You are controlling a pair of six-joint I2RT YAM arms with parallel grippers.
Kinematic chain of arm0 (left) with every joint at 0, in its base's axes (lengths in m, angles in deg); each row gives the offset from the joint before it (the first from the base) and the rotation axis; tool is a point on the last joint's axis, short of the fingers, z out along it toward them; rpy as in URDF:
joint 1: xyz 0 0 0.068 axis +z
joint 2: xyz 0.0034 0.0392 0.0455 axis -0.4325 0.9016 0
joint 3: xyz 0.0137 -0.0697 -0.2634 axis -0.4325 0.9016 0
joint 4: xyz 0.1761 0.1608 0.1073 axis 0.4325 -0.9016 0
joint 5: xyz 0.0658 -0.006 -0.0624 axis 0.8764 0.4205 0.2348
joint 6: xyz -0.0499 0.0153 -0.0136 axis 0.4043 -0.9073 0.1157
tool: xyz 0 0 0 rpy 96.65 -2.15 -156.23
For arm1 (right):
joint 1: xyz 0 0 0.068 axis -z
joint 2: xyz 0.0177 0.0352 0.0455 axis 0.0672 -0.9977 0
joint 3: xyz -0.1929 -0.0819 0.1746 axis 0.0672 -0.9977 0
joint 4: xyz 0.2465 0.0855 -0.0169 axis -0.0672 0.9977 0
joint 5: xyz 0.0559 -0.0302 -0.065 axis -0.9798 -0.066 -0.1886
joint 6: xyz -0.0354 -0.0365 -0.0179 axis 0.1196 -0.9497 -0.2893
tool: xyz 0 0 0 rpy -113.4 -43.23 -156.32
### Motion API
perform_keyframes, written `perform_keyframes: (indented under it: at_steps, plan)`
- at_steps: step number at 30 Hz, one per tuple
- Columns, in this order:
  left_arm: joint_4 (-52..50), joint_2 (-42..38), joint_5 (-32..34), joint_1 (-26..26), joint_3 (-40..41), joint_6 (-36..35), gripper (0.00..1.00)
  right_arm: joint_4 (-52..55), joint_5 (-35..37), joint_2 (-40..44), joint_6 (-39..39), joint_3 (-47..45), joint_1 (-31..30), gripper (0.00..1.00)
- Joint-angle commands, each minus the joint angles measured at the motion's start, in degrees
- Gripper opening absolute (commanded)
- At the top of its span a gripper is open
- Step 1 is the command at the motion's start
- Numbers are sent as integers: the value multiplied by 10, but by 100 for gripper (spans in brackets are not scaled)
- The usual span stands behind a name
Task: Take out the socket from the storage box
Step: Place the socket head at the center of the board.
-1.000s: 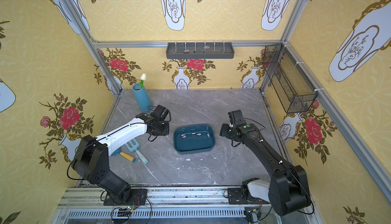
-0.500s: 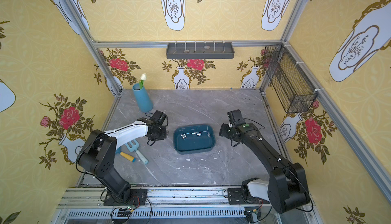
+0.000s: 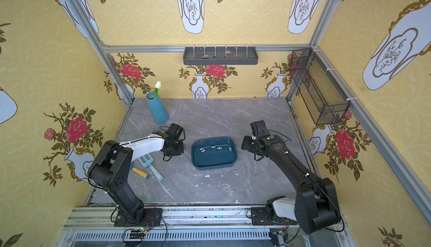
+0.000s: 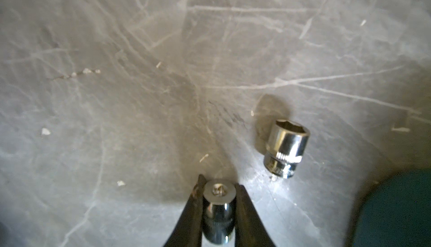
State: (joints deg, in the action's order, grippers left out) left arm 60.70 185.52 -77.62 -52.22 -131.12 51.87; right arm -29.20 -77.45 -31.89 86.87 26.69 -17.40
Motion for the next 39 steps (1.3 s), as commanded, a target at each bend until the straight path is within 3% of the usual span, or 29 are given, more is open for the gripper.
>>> perform_keyframes:
  at_steps: [1, 12, 23, 33, 39]
  plan:
    - [7, 4, -1, 1, 5, 1, 26, -13, -1, -2, 1, 5, -1, 67]
    - [5, -19, 7, 1, 8, -4, 47, -11, 0, -2, 1, 9, -3, 67]
    - [-29, -73, 17, 2, -12, -15, 49, -9, -2, -8, 5, 35, -22, 68]
    - [-70, -135, 10, 4, -53, -34, 52, -24, 13, -50, 30, 79, -108, 68]
    - [-67, -189, -18, 10, -61, -52, 71, -44, 17, -99, 50, 100, -156, 67]
